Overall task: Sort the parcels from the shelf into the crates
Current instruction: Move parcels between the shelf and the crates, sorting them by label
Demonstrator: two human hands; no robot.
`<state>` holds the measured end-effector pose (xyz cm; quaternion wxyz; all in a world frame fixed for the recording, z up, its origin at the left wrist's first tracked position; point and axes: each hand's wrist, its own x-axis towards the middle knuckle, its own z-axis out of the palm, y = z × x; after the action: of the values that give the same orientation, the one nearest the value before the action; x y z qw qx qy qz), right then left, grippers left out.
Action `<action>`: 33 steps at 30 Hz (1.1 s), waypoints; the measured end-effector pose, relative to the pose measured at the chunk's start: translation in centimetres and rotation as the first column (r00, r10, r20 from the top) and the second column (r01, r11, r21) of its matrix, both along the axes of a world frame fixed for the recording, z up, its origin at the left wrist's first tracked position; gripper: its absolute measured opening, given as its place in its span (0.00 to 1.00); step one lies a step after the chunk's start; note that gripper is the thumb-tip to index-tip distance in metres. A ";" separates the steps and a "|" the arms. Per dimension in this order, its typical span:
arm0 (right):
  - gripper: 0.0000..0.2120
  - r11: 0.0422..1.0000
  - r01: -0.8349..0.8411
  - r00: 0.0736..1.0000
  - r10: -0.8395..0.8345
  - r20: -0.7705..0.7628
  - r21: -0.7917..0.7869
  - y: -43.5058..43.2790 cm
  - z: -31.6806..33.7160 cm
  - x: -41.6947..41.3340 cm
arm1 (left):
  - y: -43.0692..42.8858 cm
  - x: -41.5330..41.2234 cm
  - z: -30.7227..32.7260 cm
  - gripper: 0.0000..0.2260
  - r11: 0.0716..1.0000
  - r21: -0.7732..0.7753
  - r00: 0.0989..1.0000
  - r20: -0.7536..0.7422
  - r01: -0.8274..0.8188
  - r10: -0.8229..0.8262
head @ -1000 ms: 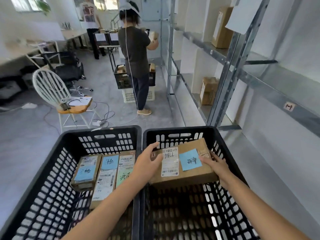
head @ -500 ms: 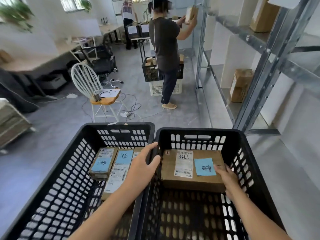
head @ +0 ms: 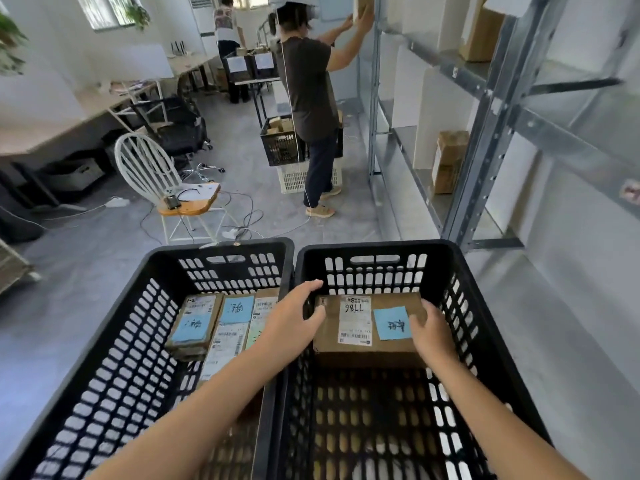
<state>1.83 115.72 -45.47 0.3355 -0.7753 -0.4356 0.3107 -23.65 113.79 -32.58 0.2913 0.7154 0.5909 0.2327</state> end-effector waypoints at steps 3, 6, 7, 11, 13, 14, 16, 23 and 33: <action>0.24 0.988 -0.154 0.978 0.152 0.143 -0.004 -1.6 2.8 -0.3 | -0.1 -0.4 0.5 0.22 0.998 0.027 0.998 -0.034 0.056 -0.055; 0.25 0.967 -0.253 0.919 0.237 0.316 0.013 -3.2 6.7 -0.5 | -0.3 -0.7 1.0 0.23 0.992 0.080 0.995 -0.049 0.095 -0.091; 0.25 0.962 -0.272 0.898 0.247 0.363 0.019 -3.8 8.0 -0.6 | -0.5 -0.8 1.2 0.24 0.989 0.091 0.993 -0.046 0.113 -0.109; 0.28 0.953 -0.298 0.833 0.228 0.505 0.060 -7.0 12.8 -1.6 | -1.6 -1.3 1.8 0.24 0.966 0.124 0.974 -0.035 0.228 -0.225; 0.28 0.955 -0.283 0.810 0.191 0.554 0.085 -9.0 14.5 -2.4 | -2.3 -1.6 2.2 0.24 0.945 0.151 0.957 -0.040 0.289 -0.287; 0.29 0.959 -0.267 0.809 0.174 0.562 0.089 -10.2 15.3 -3.0 | -2.7 -1.8 2.5 0.24 0.932 0.162 0.946 -0.038 0.324 -0.323; 0.30 0.972 -0.224 0.810 0.142 0.569 0.077 -12.8 16.8 -4.2 | -3.9 -2.1 3.1 0.24 0.902 0.183 0.919 -0.025 0.392 -0.394; 0.30 0.992 -0.058 0.759 -0.031 0.650 0.116 -24.7 20.9 -7.9 | -10.2 -1.9 5.7 0.24 0.779 0.279 0.812 -0.006 0.562 -0.584; 0.31 0.967 0.224 0.621 -0.236 0.747 0.119 -42.9 25.0 -10.8 | -23.9 2.8 9.3 0.25 0.434 0.437 0.511 -0.070 0.787 -0.856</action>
<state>-8.96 72.81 -20.43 0.1659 -0.8805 -0.4351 -0.0888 -20.88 89.87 -23.26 0.2550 0.9341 0.0762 0.2378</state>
